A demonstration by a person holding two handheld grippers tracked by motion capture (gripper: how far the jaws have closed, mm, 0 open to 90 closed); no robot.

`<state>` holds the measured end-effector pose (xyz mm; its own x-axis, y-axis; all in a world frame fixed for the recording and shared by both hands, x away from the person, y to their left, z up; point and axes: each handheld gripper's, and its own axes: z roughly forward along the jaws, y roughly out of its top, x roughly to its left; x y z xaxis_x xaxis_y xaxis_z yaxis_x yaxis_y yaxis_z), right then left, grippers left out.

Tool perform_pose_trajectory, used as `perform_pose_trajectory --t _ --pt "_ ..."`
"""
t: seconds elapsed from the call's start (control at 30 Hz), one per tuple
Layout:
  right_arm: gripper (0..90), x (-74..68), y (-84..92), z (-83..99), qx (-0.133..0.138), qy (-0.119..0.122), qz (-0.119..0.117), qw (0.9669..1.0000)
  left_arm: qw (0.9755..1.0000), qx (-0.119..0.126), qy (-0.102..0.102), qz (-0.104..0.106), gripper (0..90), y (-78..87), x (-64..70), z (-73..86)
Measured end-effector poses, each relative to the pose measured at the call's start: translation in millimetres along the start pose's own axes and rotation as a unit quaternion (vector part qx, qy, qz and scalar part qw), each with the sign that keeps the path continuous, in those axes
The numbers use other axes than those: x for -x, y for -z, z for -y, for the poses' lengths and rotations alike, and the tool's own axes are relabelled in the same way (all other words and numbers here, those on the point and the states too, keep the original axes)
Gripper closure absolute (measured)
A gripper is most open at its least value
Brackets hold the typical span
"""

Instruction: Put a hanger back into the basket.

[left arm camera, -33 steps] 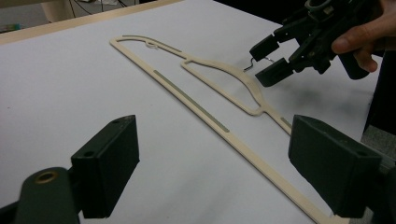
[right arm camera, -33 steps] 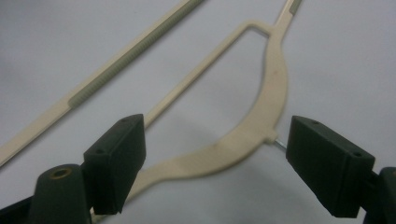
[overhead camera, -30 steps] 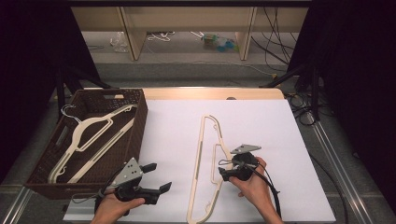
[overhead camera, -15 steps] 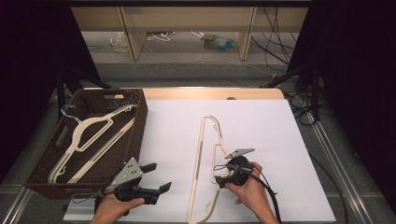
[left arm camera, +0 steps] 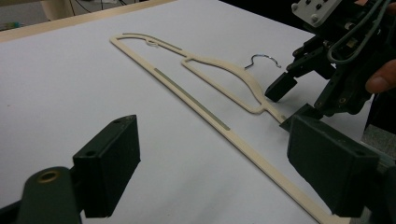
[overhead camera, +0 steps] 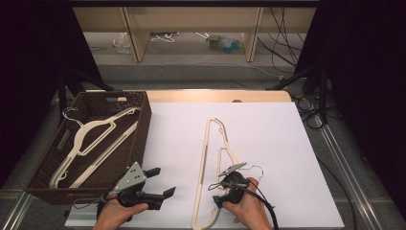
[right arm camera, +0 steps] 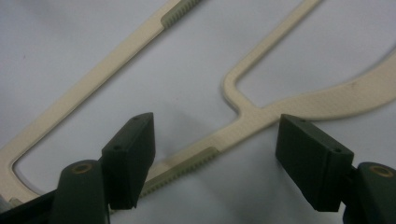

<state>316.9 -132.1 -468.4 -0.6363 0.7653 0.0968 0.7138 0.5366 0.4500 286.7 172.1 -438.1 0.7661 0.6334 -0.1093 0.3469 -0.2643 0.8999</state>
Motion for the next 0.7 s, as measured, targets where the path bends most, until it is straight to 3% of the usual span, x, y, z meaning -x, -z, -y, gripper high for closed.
perform_pose_trajectory --t 0.13,0.27,0.33,0.63,0.7 --pt "31.7 -1.7 -1.5 -1.5 -0.001 0.0 0.012 0.9999 1.0 -0.001 -0.001 0.0 17.4 -0.2 -0.1 0.2" --pt "30.8 -8.3 -3.7 -4.0 -0.017 0.012 0.033 0.9992 1.0 -0.001 0.009 0.0 17.5 -1.2 1.4 1.2" --pt "30.4 -11.8 -5.6 -5.1 -0.022 0.027 0.046 0.9983 1.0 -0.002 0.0 0.005 17.5 -1.7 0.4 1.1" --pt "37.5 -8.2 -2.7 -4.4 -0.033 0.054 0.036 0.9973 1.0 -0.004 0.005 0.001 17.9 -0.8 0.6 1.7" --pt "39.3 -7.4 -1.9 -4.1 -0.033 0.059 0.032 0.9972 1.0 -0.002 -0.003 0.002 17.9 -0.2 -0.4 1.3"
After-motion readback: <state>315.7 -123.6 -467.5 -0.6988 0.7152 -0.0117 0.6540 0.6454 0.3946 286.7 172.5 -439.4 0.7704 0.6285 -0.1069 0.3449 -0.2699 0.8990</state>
